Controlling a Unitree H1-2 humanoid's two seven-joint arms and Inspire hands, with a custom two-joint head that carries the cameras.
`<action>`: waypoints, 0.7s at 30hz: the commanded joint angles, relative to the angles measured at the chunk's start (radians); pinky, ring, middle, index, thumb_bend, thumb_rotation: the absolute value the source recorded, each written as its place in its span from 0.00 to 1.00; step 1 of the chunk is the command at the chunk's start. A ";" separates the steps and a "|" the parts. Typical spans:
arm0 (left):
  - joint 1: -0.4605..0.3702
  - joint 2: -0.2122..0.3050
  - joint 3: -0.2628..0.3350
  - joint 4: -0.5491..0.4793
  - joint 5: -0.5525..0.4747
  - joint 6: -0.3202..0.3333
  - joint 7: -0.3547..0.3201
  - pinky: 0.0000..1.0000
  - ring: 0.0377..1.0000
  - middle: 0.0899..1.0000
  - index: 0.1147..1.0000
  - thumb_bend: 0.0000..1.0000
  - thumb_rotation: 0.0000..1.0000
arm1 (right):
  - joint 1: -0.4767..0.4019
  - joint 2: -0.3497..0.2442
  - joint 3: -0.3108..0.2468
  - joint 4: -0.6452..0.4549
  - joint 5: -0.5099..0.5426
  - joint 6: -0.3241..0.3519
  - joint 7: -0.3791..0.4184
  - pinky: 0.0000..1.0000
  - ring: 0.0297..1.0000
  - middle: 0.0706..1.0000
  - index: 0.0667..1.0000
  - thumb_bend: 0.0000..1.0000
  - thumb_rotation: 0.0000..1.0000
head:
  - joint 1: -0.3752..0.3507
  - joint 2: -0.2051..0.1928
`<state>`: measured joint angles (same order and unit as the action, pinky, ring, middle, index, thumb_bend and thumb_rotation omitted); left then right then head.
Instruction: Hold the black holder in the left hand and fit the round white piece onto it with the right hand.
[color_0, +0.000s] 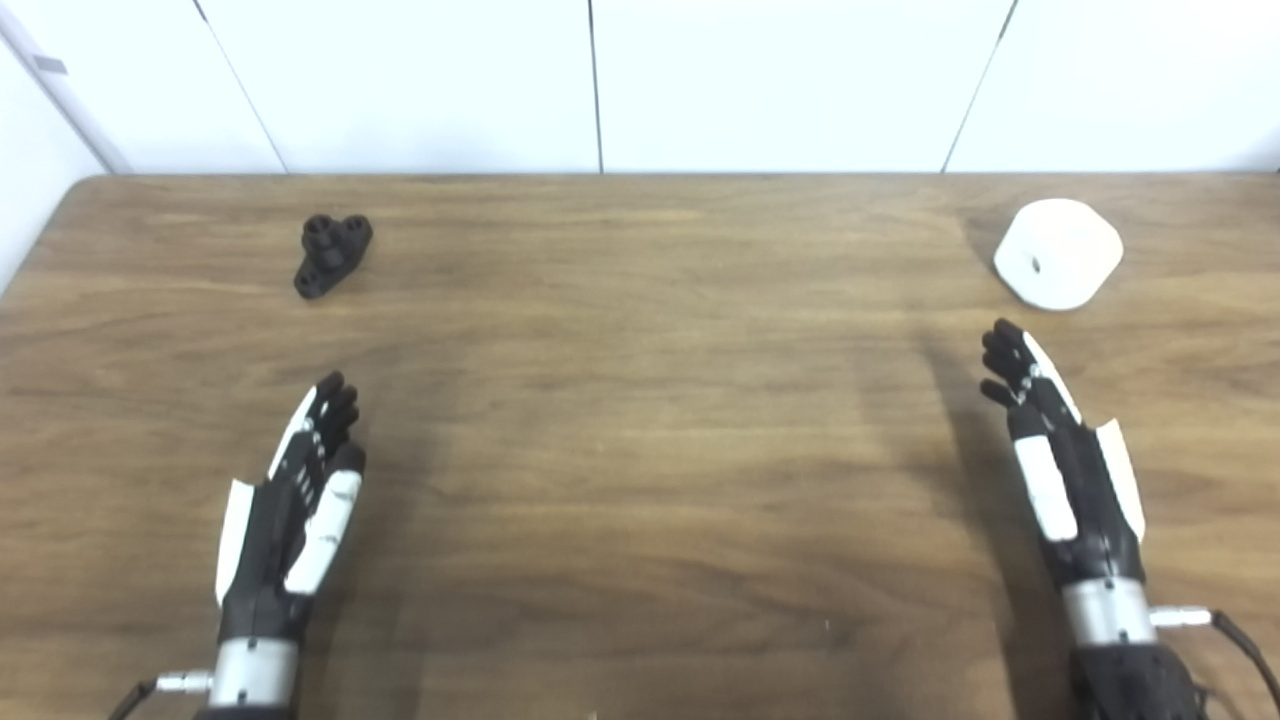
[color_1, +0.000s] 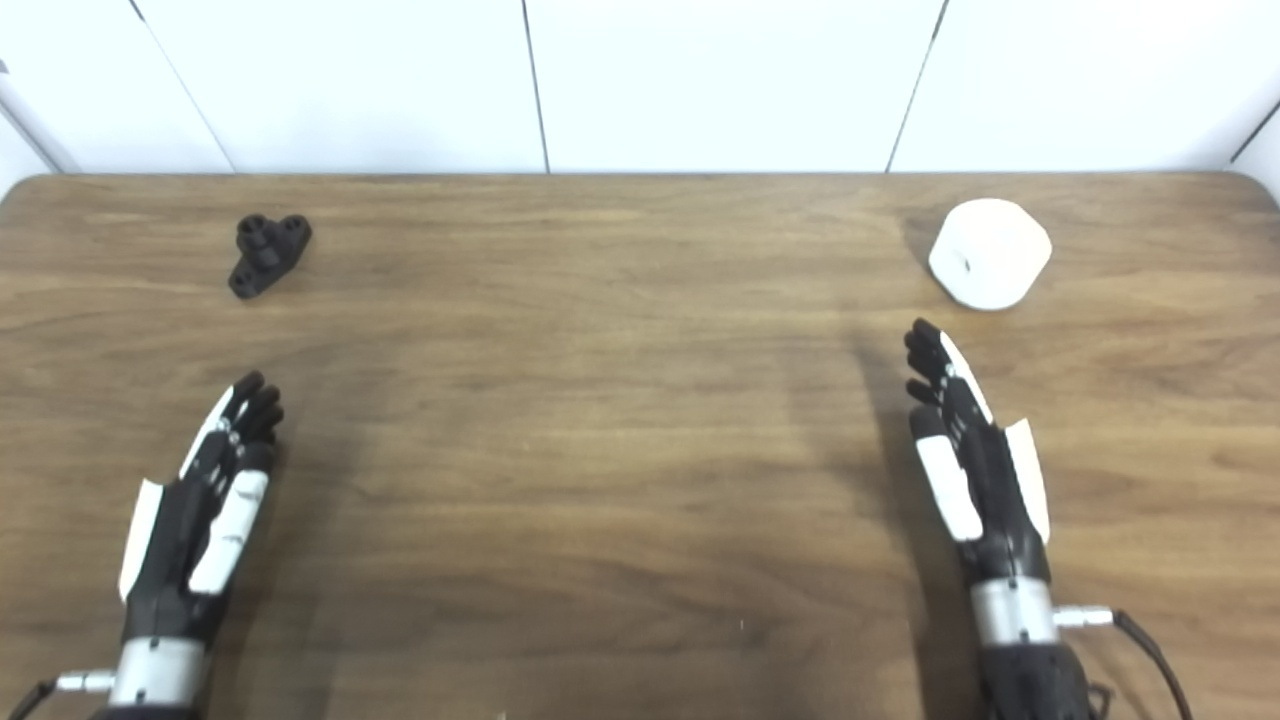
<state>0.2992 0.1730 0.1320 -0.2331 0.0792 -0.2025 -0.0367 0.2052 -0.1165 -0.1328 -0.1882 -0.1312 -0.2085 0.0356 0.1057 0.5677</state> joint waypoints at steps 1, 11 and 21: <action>0.010 -0.006 -0.008 0.000 0.009 -0.024 0.009 0.95 0.92 0.92 0.95 0.50 0.75 | 0.080 -0.005 0.005 0.054 0.011 -0.057 -0.011 0.88 0.91 0.91 0.92 0.58 1.00 | 0.022 -0.015; -0.005 -0.040 -0.021 0.057 0.032 -0.057 0.028 0.92 0.89 0.92 0.93 0.50 0.68 | 0.062 -0.018 -0.001 0.118 0.037 -0.071 0.001 0.94 0.95 0.94 0.95 0.53 1.00 | 0.098 -0.106; -0.026 -0.055 -0.033 0.088 0.071 -0.074 0.050 0.86 0.88 0.89 0.92 0.52 0.64 | 0.038 -0.027 -0.012 0.160 0.055 -0.120 -0.003 0.93 0.94 0.93 0.95 0.45 1.00 | 0.184 -0.124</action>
<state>0.2860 0.1420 0.1181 -0.2058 0.1440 -0.2645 -0.0014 0.1857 -0.1244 -0.1463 -0.1353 -0.0833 -0.2931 0.0378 0.2852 0.4449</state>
